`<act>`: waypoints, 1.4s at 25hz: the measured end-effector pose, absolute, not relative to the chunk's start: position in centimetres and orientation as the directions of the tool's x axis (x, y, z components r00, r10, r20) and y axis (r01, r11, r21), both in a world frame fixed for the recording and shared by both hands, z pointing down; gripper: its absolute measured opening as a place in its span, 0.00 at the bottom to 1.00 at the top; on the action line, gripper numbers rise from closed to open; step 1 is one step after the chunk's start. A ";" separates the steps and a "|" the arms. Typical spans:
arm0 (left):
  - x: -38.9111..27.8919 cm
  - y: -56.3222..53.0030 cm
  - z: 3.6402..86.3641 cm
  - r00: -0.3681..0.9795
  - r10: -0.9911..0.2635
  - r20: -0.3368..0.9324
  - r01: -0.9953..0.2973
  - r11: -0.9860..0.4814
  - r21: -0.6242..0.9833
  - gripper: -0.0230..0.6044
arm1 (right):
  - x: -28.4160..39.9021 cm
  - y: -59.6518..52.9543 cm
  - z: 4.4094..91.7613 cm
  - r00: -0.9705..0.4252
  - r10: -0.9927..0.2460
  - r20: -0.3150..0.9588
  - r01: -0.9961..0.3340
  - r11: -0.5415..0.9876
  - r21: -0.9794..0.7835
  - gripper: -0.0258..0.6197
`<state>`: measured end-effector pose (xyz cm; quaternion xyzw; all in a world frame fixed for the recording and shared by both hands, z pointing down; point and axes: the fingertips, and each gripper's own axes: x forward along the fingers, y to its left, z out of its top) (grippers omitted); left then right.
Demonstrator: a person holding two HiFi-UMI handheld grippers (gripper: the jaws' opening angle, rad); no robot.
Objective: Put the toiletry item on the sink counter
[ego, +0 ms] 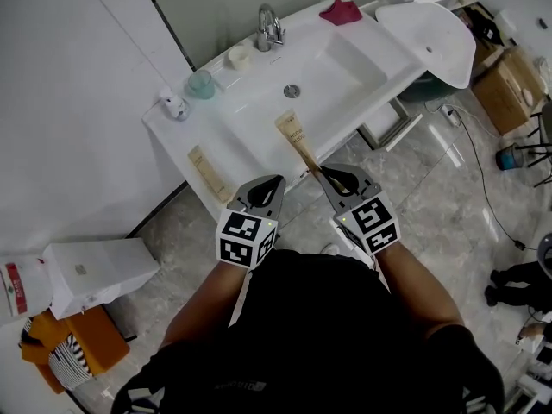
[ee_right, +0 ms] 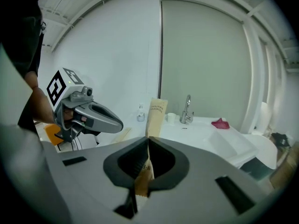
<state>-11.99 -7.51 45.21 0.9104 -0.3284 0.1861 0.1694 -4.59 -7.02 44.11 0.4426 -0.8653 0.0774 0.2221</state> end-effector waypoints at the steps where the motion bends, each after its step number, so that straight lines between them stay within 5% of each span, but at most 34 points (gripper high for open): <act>1: -10.9 -6.9 45.2 0.719 -0.531 0.449 -0.656 -0.732 0.184 0.04 | -3.5 -6.4 44.2 -0.505 -0.736 0.451 -0.806 0.589 0.060 0.05; 20: 5.6 1.0 46.2 0.746 -0.473 0.469 -0.597 -0.786 0.158 0.04 | 15.5 3.2 46.0 -0.405 -0.801 0.441 -0.896 0.444 -0.017 0.05; 35: 11.0 -0.2 47.5 0.777 -0.357 0.518 -0.500 -0.850 0.164 0.04 | 21.0 3.5 48.5 -0.322 -0.825 0.464 -0.946 0.299 -0.123 0.05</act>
